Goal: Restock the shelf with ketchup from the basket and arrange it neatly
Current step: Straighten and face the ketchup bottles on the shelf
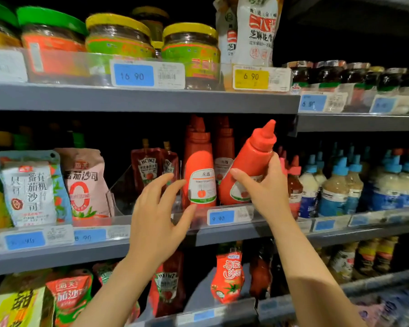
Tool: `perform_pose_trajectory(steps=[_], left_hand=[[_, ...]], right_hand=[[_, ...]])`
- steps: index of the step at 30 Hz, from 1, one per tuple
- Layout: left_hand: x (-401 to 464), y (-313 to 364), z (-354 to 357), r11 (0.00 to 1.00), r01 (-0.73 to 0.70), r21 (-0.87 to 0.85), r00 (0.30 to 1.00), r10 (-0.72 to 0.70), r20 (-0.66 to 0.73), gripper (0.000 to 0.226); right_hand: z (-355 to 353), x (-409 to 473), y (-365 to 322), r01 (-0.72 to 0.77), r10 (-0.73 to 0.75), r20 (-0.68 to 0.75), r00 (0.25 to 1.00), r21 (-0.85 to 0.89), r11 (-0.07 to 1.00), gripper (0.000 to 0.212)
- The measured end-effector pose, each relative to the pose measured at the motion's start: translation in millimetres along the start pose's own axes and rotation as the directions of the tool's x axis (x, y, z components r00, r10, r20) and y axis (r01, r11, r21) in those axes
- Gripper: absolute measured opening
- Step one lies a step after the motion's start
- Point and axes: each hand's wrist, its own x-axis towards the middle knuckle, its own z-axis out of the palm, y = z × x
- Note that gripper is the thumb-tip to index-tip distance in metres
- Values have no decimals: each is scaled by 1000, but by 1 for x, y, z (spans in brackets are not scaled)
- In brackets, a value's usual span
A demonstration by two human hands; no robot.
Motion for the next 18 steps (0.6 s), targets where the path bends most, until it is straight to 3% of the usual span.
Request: perform_pose_trajectory(steps=[5, 9, 13, 18], left_hand=[[-7, -6, 14, 999, -33, 40, 999, 32, 33, 47], [3, -1, 16, 995, 94, 17, 995, -95, 27, 63], [18, 5, 11, 990, 127, 54, 980, -134, 144, 81], [21, 7, 16, 975, 211, 70, 950, -221, 222, 82]], right_hand=[[10, 18, 18, -68, 89, 88, 992, -211, 975, 62], [19, 23, 30, -90, 170, 157, 973, -419, 903, 84], [23, 17, 39, -101, 179, 164, 970, -401, 911, 90], [20, 16, 38, -129, 208, 168, 964, -392, 911, 92]])
